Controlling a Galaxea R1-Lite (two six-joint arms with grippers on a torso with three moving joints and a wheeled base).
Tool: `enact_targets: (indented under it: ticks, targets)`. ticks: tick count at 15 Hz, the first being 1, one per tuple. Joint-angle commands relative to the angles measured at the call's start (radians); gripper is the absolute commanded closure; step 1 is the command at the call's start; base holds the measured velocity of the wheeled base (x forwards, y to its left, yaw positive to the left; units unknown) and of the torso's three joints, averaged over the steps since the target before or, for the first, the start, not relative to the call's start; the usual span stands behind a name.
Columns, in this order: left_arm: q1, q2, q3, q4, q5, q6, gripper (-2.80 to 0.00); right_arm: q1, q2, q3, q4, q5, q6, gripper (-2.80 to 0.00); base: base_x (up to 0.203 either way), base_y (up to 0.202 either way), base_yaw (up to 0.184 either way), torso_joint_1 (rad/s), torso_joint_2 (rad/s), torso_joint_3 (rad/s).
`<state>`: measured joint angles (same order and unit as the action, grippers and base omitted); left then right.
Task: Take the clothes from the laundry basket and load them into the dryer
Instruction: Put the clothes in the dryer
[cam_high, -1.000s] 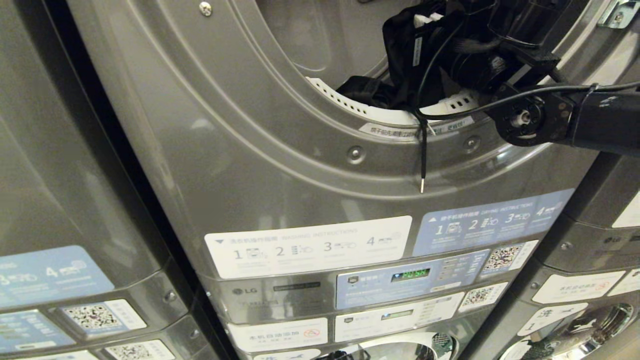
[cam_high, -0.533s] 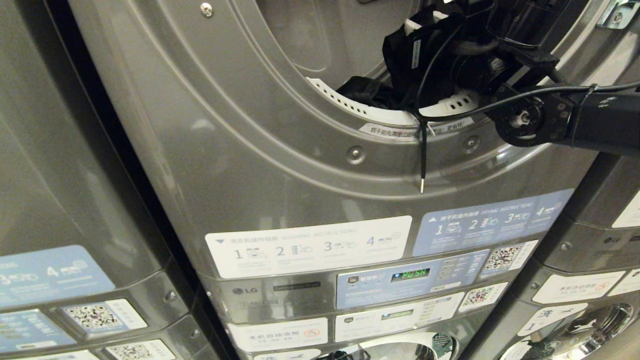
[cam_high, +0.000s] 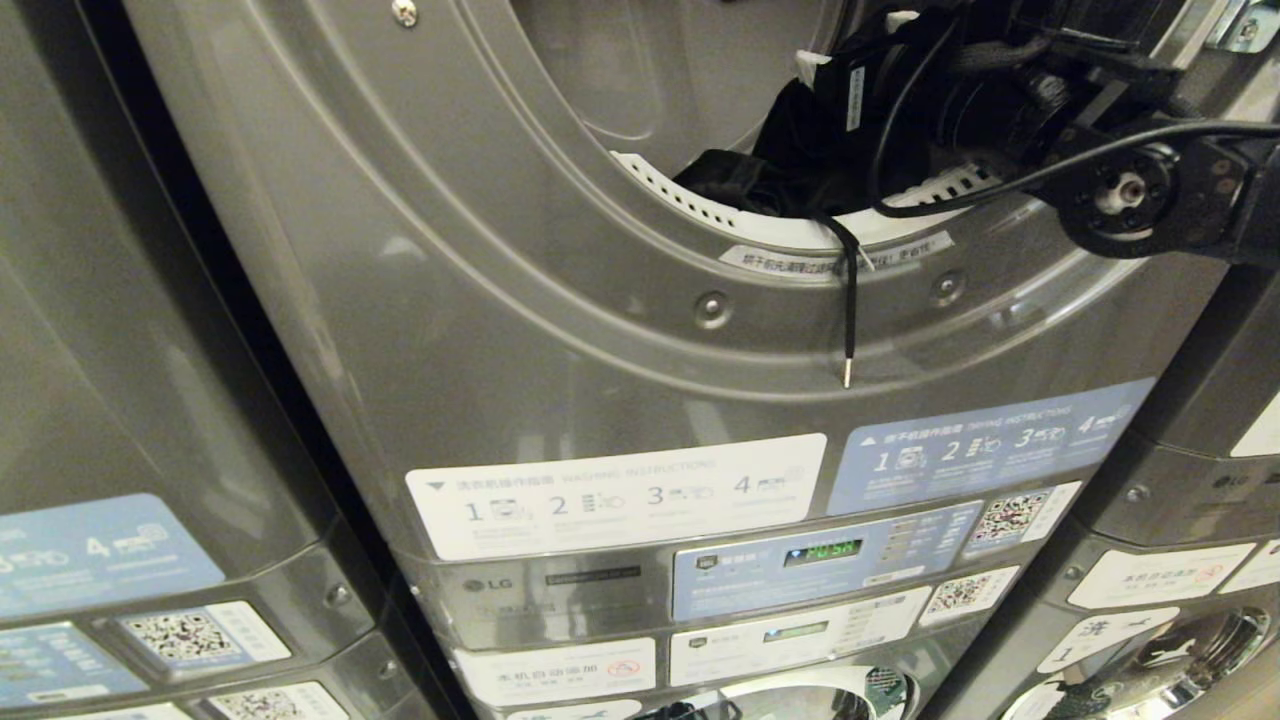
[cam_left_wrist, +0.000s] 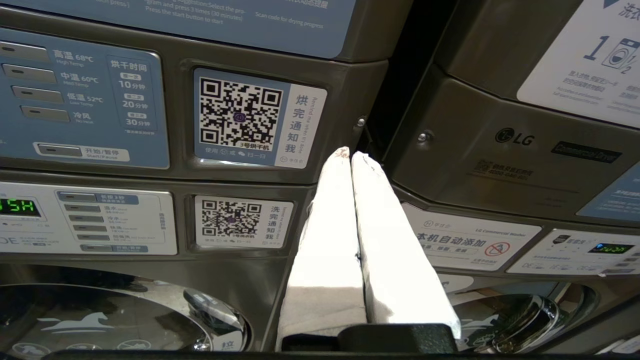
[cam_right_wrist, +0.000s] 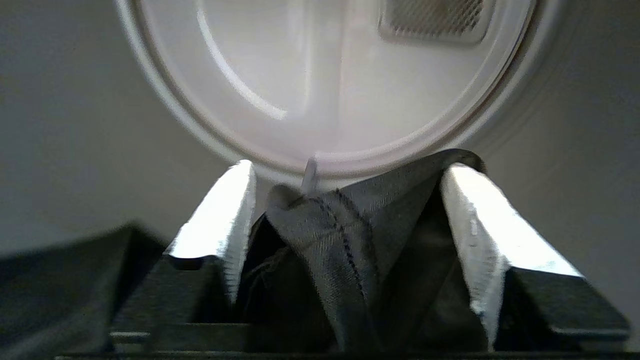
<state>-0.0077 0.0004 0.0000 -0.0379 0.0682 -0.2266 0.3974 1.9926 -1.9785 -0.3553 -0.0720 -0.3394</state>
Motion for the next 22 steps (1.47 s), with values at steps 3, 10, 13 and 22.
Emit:
enact_targets:
  ticks: [3, 10, 13, 22]
  targets:
    - [0.0, 0.0, 0.029, 0.0, 0.001, -0.001, 0.0, 0.024, -0.117, 0.0, 0.194, 0.001, 0.022, -2.8, 0.0, 0.0, 0.0, 0.0, 0.0, 0.0]
    - [0.0, 0.0, 0.03, 0.0, 0.001, -0.004, 0.0, 0.048, -0.216, 0.0, 0.551, 0.001, 0.204, -2.8, 0.0, 0.0, 0.0, 0.0, 0.0, 0.0]
    - [0.0, 0.0, 0.03, 0.0, 0.001, -0.004, 0.0, 0.049, -0.242, 0.0, 0.637, 0.001, 0.294, -2.8, 0.0, 0.0, 0.0, 0.0, 0.0, 0.0]
    - [0.0, 0.0, 0.029, 0.0, 0.001, -0.004, 0.0, 0.144, -0.377, 0.064, 0.745, 0.026, 0.356, -2.8, 0.0, 0.0, 0.0, 0.0, 0.0, 0.0]
